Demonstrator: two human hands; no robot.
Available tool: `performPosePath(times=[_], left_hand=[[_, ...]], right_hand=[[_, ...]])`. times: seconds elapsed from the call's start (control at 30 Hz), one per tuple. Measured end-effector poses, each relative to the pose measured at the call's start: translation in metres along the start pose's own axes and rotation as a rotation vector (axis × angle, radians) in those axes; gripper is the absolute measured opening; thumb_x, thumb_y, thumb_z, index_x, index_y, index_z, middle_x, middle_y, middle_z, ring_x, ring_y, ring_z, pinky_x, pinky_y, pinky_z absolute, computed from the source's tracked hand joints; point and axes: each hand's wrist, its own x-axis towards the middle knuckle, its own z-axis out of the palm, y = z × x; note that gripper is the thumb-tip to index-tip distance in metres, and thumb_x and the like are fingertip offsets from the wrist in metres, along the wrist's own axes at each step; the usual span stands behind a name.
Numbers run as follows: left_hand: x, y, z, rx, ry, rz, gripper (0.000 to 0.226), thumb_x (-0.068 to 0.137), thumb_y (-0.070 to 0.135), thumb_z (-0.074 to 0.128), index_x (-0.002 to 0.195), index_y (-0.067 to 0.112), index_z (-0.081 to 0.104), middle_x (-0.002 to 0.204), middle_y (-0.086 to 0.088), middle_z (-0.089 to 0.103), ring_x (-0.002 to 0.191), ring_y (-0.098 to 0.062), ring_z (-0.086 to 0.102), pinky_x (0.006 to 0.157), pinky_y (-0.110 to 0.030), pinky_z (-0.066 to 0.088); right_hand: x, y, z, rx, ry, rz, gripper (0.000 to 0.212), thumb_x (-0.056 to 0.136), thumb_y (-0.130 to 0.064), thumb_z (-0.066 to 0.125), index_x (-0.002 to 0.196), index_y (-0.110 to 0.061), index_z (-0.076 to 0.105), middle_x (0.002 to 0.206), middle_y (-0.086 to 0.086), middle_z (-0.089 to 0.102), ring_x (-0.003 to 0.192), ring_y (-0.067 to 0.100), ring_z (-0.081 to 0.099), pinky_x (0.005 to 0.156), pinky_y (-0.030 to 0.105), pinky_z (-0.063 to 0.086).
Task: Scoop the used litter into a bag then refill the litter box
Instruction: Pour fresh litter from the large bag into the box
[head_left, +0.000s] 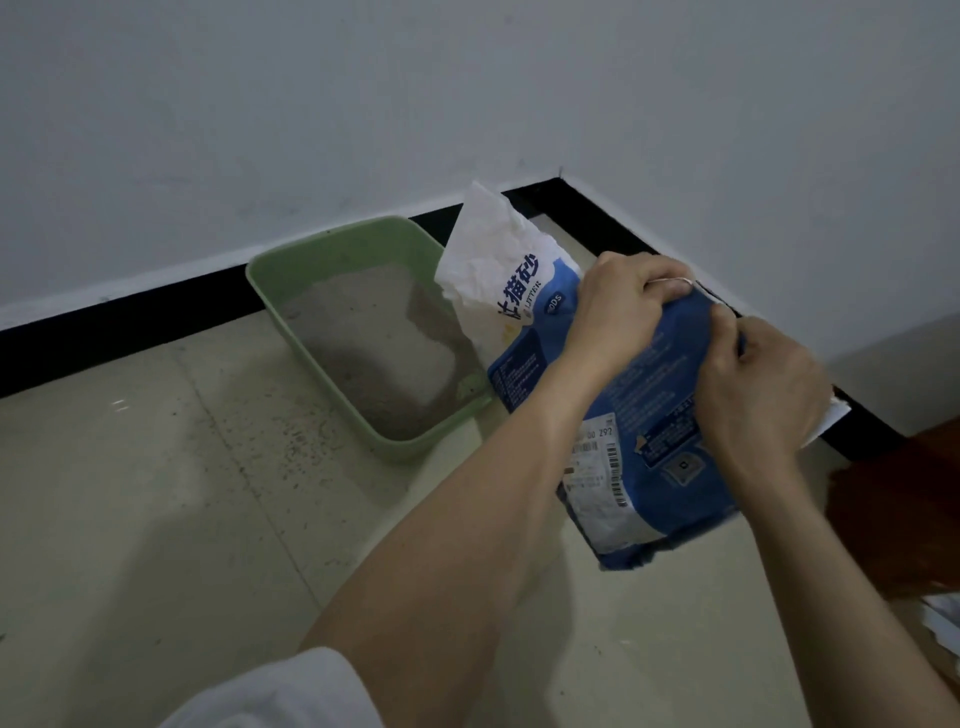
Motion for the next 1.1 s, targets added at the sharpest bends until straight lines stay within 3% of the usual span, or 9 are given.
performPosePath(times=[0.13, 0.23, 0.33, 0.8, 1.0, 1.1], left_hand=[[0.000, 0.004, 0.013, 0.017, 0.002, 0.002, 0.014, 0.086, 0.017, 0.061, 0.092, 0.013, 0.073, 0.097, -0.007, 0.068, 0.097, -0.019, 0.059, 0.089, -0.037, 0.046], [-0.005, 0.011, 0.018, -0.019, -0.011, 0.000, 0.015, 0.087, 0.014, 0.060, 0.094, 0.009, 0.072, 0.099, -0.008, 0.069, 0.098, -0.019, 0.059, 0.086, -0.031, 0.046], [-0.011, 0.018, 0.019, -0.052, -0.004, 0.011, 0.014, 0.087, 0.010, 0.060, 0.091, 0.005, 0.073, 0.093, -0.008, 0.071, 0.096, -0.020, 0.060, 0.081, -0.028, 0.046], [-0.023, 0.025, 0.014, -0.026, 0.024, -0.026, 0.014, 0.088, 0.014, 0.059, 0.089, 0.011, 0.072, 0.090, -0.004, 0.071, 0.097, -0.024, 0.060, 0.086, -0.044, 0.048], [-0.029, 0.024, 0.007, 0.003, -0.008, -0.048, 0.015, 0.089, 0.016, 0.059, 0.093, 0.010, 0.072, 0.093, -0.003, 0.072, 0.094, -0.018, 0.062, 0.087, -0.041, 0.049], [-0.029, 0.021, 0.006, 0.076, -0.001, -0.008, 0.015, 0.088, 0.020, 0.060, 0.093, 0.015, 0.074, 0.095, -0.001, 0.072, 0.100, -0.019, 0.059, 0.097, -0.039, 0.040]], right_hand=[[0.005, 0.011, -0.012, -0.053, 0.022, -0.021, 0.051, 0.099, -0.038, 0.035, 0.054, -0.013, 0.032, 0.049, 0.002, 0.034, 0.046, 0.019, 0.031, 0.055, 0.031, 0.021], [0.006, 0.016, -0.018, -0.077, 0.024, -0.022, 0.052, 0.099, -0.038, 0.035, 0.053, -0.015, 0.030, 0.049, 0.002, 0.034, 0.045, 0.018, 0.030, 0.052, 0.032, 0.016], [0.005, 0.017, -0.021, -0.075, 0.027, -0.024, 0.052, 0.098, -0.038, 0.035, 0.053, -0.014, 0.032, 0.049, 0.002, 0.034, 0.049, 0.024, 0.035, 0.054, 0.031, 0.021], [0.001, 0.016, -0.029, -0.094, 0.011, -0.047, 0.054, 0.097, -0.041, 0.036, 0.051, -0.014, 0.032, 0.049, 0.002, 0.035, 0.057, 0.031, 0.044, 0.060, 0.038, 0.031], [-0.004, 0.015, -0.026, -0.088, -0.031, -0.051, 0.053, 0.098, -0.040, 0.035, 0.051, -0.014, 0.033, 0.049, 0.002, 0.036, 0.049, 0.023, 0.034, 0.061, 0.034, 0.028], [-0.007, 0.018, -0.023, -0.065, -0.022, -0.060, 0.052, 0.098, -0.037, 0.036, 0.051, -0.016, 0.032, 0.048, 0.002, 0.036, 0.045, 0.015, 0.031, 0.052, 0.030, 0.020]])
